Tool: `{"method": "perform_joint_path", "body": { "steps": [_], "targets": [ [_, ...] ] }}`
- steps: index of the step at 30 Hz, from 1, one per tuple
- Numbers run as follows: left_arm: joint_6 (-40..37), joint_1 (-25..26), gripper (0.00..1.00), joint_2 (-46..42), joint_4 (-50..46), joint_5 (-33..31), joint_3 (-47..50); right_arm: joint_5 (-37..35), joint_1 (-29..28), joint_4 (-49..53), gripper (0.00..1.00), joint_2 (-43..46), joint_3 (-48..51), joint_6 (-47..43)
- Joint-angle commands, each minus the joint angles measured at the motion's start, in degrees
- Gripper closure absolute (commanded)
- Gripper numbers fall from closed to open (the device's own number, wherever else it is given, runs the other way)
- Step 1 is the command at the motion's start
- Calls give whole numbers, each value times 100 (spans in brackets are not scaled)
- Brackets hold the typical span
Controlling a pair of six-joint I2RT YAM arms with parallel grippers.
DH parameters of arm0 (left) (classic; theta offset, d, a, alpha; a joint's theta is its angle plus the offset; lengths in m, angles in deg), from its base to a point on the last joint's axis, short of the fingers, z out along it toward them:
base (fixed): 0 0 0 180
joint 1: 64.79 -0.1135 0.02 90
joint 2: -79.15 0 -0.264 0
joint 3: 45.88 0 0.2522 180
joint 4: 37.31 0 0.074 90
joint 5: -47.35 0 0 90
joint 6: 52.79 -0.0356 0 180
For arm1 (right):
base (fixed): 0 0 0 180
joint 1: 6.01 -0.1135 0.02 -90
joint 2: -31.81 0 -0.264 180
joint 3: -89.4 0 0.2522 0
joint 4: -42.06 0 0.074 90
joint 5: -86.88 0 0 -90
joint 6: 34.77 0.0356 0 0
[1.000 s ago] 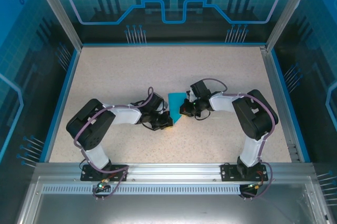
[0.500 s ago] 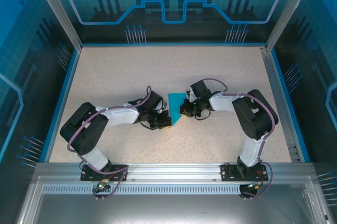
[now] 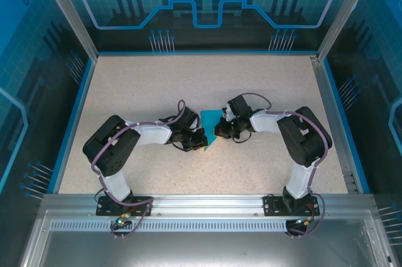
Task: Fold a paper plane with a square sheet of paper (pick it up from the middle)
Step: Third fold the triangle at the center of the table.
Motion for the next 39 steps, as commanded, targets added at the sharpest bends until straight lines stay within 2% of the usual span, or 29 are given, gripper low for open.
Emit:
{"method": "perform_joint_path", "body": {
  "steps": [1, 6, 19, 23, 28, 39],
  "targets": [
    [-79, 35, 97, 86, -301, -63, -66, 107, -175, 69, 96, 283, -178, -330],
    [-59, 33, 98, 171, -347, -76, -76, 32, -425, 154, 96, 202, -172, -285],
    [137, 35, 100, 148, -590, -324, -5, -85, -455, 277, 97, -274, -71, -287],
    [180, 35, 100, 174, -817, -415, -29, -163, -293, 303, 97, -342, -48, -394],
    [187, 31, 100, 304, -1708, -729, -216, -319, 58, 216, 97, -340, -17, -652],
    [186, 35, 100, 396, -1989, -830, -145, -227, 873, -66, 97, -501, -83, -913]
  ]
}}
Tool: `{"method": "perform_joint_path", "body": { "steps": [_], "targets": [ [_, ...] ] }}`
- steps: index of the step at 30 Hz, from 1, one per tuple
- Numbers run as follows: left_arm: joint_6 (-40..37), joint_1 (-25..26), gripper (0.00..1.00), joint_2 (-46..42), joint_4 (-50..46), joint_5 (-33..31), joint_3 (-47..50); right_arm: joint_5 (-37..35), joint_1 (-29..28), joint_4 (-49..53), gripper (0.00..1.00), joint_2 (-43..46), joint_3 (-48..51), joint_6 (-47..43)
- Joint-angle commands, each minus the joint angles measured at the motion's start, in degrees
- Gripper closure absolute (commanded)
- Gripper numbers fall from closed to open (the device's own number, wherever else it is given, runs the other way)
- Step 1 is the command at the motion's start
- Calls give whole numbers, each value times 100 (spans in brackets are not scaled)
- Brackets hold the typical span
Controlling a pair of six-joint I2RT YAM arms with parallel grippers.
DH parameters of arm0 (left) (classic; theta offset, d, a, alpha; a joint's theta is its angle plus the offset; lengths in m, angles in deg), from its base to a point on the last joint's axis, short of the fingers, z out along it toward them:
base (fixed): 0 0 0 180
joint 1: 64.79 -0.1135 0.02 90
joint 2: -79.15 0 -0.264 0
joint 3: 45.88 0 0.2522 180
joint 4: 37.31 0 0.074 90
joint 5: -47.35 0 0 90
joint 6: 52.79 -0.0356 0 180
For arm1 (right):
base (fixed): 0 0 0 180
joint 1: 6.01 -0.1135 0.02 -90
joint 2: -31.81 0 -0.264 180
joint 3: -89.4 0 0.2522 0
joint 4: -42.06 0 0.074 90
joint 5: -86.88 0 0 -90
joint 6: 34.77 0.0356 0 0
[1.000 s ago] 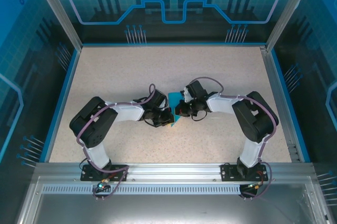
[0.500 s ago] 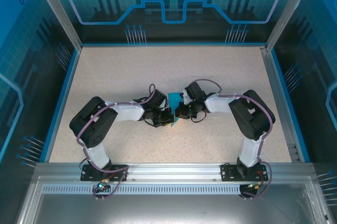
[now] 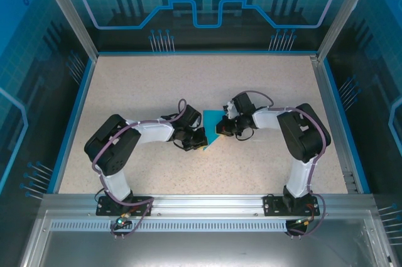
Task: Fold a paper plane with a square sheet of paper (pick it up from the middle)
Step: Third fold the triangle at the center of the table.
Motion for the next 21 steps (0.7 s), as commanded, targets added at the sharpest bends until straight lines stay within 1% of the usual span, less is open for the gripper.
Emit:
{"method": "perform_joint_path", "body": {
  "steps": [1, 5, 8, 10, 16, 21],
  "targets": [
    [17, -2, 100, 300, -1282, -519, 191, -760, 489, 2, 97, -176, 8, -238],
    [-14, 2, 100, 292, -1243, -480, 117, -646, 530, -51, 97, 286, 73, -252],
    [-36, -3, 100, 285, -1236, -469, 75, -465, 346, -121, 96, 645, 188, -245],
    [-50, -2, 100, 275, -1236, -466, 47, -349, 120, -201, 96, 784, 299, -179],
    [-60, 4, 100, 308, -1261, -468, 23, -238, -480, -372, 96, 573, 339, 77],
    [-94, 0, 100, 336, -1304, -477, -20, -257, -516, -264, 96, 221, 215, 75]
  ]
}}
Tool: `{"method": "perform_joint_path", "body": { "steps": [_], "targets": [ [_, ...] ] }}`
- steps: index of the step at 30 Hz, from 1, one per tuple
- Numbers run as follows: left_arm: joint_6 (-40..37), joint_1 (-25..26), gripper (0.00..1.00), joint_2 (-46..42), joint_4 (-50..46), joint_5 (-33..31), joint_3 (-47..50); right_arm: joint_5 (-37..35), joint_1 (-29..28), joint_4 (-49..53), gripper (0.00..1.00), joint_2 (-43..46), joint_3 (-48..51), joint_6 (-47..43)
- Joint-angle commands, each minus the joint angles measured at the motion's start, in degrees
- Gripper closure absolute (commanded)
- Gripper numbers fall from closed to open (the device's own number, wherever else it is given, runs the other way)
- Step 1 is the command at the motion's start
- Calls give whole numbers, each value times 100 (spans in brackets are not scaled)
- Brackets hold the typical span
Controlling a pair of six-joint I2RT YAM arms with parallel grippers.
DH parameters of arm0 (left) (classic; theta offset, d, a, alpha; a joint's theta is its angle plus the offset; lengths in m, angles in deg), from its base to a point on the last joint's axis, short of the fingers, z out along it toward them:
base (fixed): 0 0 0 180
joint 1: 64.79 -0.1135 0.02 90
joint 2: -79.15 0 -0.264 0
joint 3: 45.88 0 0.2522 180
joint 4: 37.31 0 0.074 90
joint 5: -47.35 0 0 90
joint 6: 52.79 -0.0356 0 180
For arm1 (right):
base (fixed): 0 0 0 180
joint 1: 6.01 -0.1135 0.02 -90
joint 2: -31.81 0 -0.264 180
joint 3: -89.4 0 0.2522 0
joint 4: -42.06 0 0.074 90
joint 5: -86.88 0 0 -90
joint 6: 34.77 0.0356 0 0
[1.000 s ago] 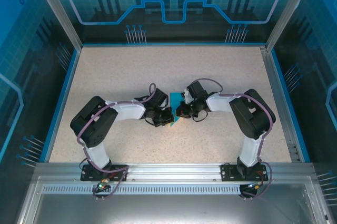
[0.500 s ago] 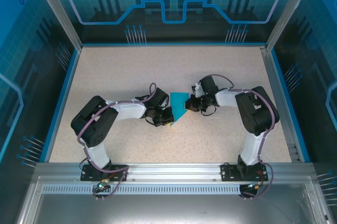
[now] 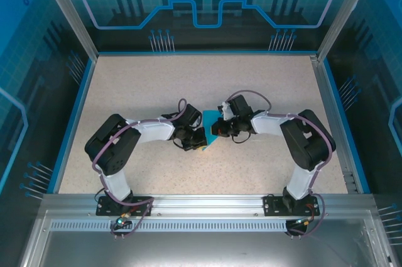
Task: Fold a paper plane with a square sheet of paper (pick it up from the middle)
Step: Third fold the triangle at the center of the table.
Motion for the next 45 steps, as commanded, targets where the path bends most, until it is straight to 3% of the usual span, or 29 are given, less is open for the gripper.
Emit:
{"method": "perform_joint_path", "body": {
  "steps": [1, 13, 21, 26, 31, 45],
  "targets": [
    [-91, 6, 100, 311, -992, -444, 133, -35, 31, 159, 96, -289, -71, 7],
    [-101, 6, 100, 317, -975, -419, 171, -337, 1224, 460, 96, -355, -37, -169],
    [-349, 7, 99, 77, -530, -182, -192, -541, 917, 890, 89, 618, -117, 242],
    [-768, 3, 91, -500, -178, -358, -571, -681, 868, 878, 72, 1139, 321, 748],
    [-757, 7, 90, -388, -112, -496, -751, -613, 747, 1012, 54, 1195, 347, 961],
    [-772, 5, 96, 369, -572, -1300, -1206, -44, 476, 545, 49, 295, 156, 1294]
  ]
}}
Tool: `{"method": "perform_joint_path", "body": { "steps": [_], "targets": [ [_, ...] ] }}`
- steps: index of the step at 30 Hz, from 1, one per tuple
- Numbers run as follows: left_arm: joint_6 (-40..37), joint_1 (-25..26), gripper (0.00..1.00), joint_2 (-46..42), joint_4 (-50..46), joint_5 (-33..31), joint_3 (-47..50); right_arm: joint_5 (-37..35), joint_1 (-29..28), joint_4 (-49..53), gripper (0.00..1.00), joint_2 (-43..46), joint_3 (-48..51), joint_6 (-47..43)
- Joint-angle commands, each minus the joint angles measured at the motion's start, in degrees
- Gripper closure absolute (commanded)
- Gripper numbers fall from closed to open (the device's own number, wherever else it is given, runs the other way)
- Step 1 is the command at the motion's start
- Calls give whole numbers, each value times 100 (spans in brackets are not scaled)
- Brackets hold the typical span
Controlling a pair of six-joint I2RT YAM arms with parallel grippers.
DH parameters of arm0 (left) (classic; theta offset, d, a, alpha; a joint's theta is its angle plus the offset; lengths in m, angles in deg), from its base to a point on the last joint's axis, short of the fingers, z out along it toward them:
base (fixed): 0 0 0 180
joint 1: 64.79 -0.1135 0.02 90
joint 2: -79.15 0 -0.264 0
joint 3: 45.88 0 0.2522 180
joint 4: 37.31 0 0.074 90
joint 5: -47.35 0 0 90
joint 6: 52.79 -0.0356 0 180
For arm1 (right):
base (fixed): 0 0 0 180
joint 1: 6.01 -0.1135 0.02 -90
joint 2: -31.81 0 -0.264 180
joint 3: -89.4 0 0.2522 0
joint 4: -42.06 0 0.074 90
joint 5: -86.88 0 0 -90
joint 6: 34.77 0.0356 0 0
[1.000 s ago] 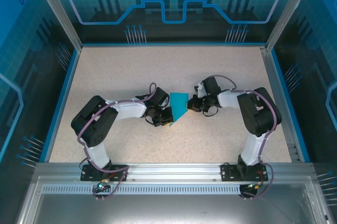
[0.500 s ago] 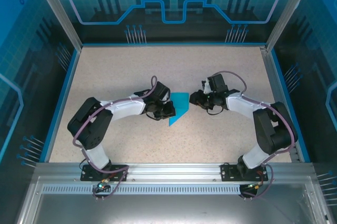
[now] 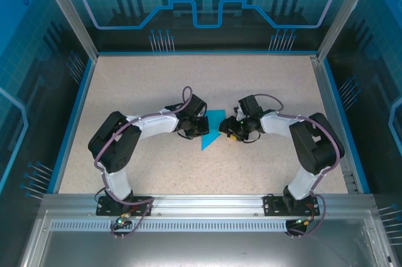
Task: Fold a paper plane with a square sheet of paper (pick it up from the middle)
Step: Third fold the triangle at the center of the table.
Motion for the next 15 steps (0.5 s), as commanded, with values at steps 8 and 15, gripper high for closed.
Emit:
{"method": "perform_joint_path", "body": {
  "steps": [8, 15],
  "targets": [
    [-123, -1, 98, 414, -631, -628, -425, 413, -75, -360, 54, -235, -130, 164],
    [-136, 3, 98, 481, -708, -641, -464, 553, -84, -507, 61, -356, -293, 182]
  ]
}}
